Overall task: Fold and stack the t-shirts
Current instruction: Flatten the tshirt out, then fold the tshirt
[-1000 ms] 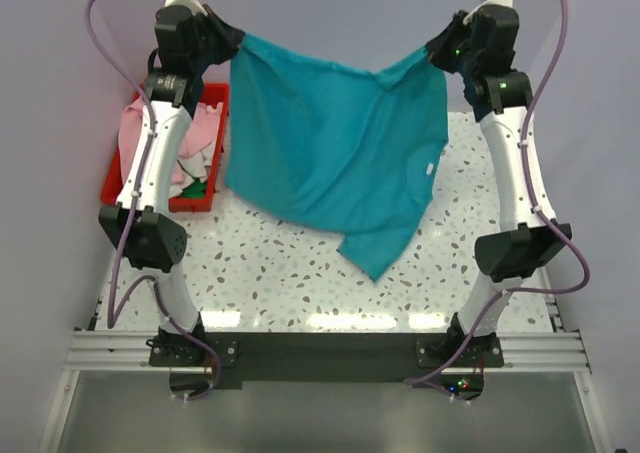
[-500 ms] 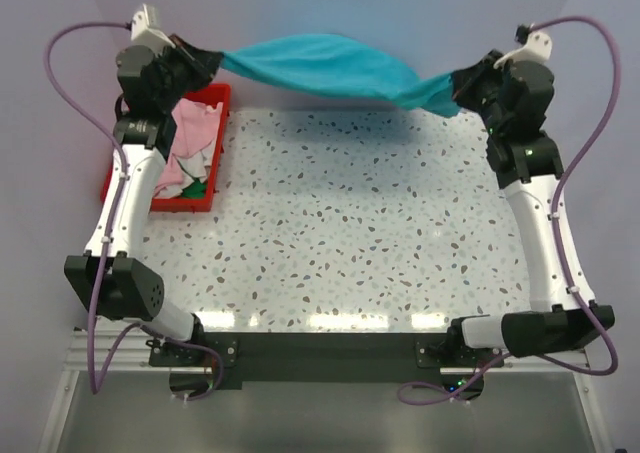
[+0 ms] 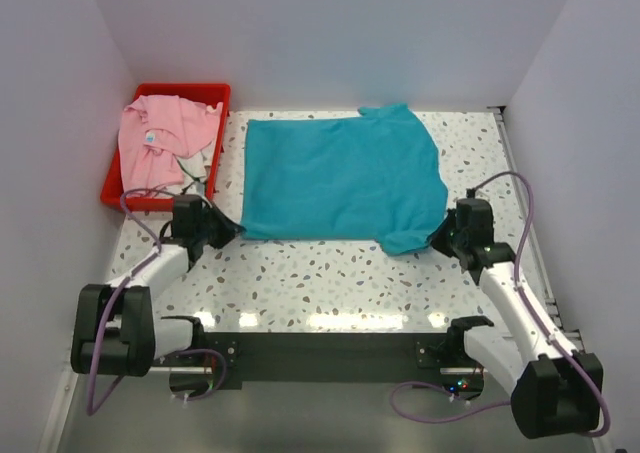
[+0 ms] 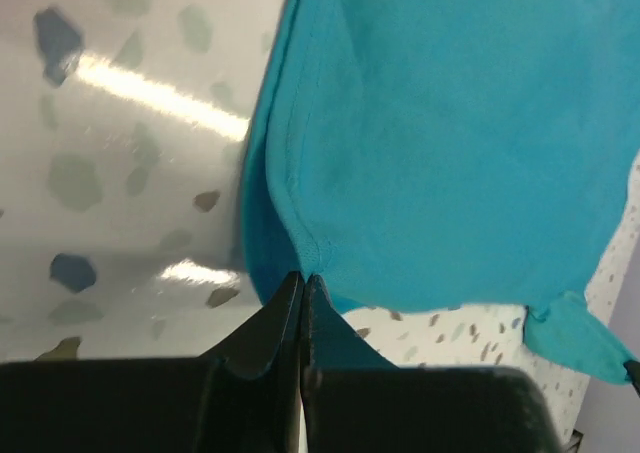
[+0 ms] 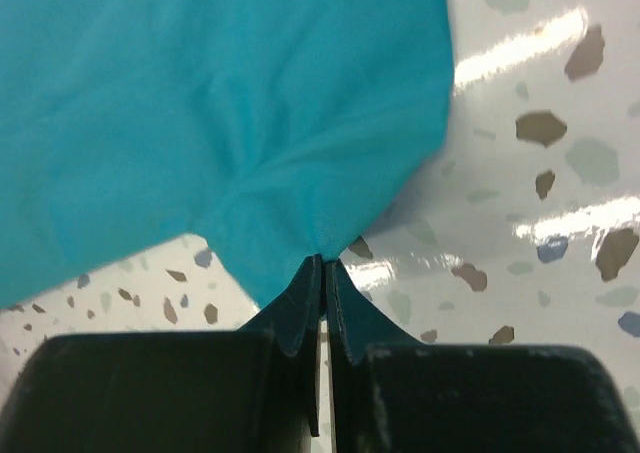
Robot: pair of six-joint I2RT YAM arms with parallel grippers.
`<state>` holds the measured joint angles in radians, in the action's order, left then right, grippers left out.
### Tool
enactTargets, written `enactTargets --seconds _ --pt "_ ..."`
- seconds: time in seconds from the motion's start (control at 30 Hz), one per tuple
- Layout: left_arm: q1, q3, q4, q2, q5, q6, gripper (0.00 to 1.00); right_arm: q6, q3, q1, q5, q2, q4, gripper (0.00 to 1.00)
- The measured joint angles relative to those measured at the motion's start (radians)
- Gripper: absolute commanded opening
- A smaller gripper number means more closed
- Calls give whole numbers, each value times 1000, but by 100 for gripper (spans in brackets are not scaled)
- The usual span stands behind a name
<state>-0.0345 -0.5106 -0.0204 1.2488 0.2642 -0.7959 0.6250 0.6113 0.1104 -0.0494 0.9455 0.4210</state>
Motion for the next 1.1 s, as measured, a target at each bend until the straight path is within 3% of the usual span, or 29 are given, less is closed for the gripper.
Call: enactTargets --seconds 0.23,0.5,1.1 --pt "-15 212 34 -186 -56 -34 0 51 -187 0 34 -173 109 0" --pt "-19 216 167 -418 -116 -50 6 91 -158 0 48 -375 253 0" --pt "-20 -93 160 -9 -130 -45 6 18 233 0 39 237 108 0"
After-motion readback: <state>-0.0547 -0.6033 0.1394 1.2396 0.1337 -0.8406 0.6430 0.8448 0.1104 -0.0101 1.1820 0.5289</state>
